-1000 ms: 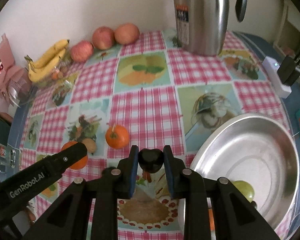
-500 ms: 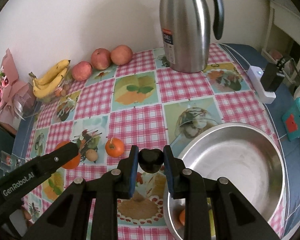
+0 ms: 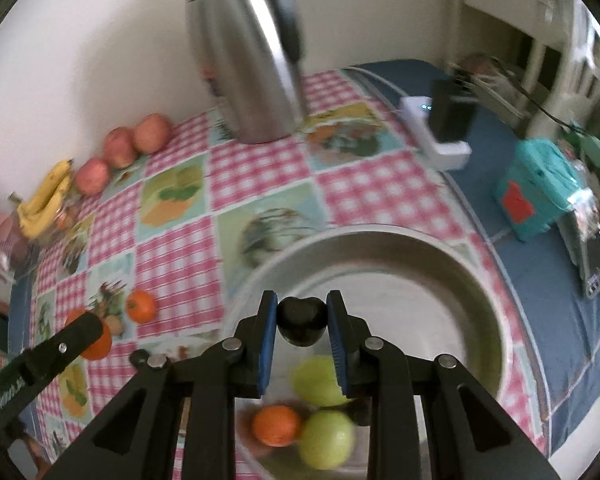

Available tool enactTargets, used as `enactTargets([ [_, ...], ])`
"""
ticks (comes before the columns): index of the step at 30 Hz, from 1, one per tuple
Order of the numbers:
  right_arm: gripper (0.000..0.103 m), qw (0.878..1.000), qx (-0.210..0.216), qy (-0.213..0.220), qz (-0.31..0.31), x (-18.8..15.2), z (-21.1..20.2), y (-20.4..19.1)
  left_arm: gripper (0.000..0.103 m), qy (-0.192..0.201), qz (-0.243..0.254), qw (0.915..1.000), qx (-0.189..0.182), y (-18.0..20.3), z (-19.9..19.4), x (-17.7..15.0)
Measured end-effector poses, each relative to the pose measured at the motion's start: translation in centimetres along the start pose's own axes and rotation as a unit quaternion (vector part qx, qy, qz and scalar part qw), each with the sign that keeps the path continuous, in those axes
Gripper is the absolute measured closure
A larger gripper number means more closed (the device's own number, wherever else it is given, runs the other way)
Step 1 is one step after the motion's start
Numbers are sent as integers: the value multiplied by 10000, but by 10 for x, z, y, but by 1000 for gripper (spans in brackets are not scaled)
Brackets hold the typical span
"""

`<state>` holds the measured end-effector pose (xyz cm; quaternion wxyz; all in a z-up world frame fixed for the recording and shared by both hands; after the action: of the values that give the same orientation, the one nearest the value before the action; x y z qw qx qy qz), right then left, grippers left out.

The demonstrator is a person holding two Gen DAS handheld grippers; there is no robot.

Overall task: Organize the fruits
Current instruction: 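Carry the tangerine in the left tool and plum in the right tool over the plate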

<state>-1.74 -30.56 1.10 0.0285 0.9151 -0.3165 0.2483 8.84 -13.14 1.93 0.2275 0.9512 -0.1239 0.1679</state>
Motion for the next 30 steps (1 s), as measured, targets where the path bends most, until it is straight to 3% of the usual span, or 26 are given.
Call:
enactTargets([
  [8,77,9985,-166,80,521,-4,-9,43,60,-129,596,9981,-64,42,15,-19],
  [14,77,9980,-155,91,599,-5,-10,50,60,-243,942,9952,-51,62,28,-33],
  [30,77,9958,-219,-545,707,-16,30,56,60,-635,1320,9890,223,74,64,-56],
])
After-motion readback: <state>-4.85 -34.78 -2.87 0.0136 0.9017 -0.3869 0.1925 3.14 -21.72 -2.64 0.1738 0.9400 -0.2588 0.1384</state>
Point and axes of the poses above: each gripper's, at about its wrist camera, not at the fingertips, and z roughly the way its jaws point, y to its right, x to its top, the point moved 2 cm from there along z, roughly the way its jaws point, and after that the axes turned 3 degrees about -z, right-handed, at the moved point
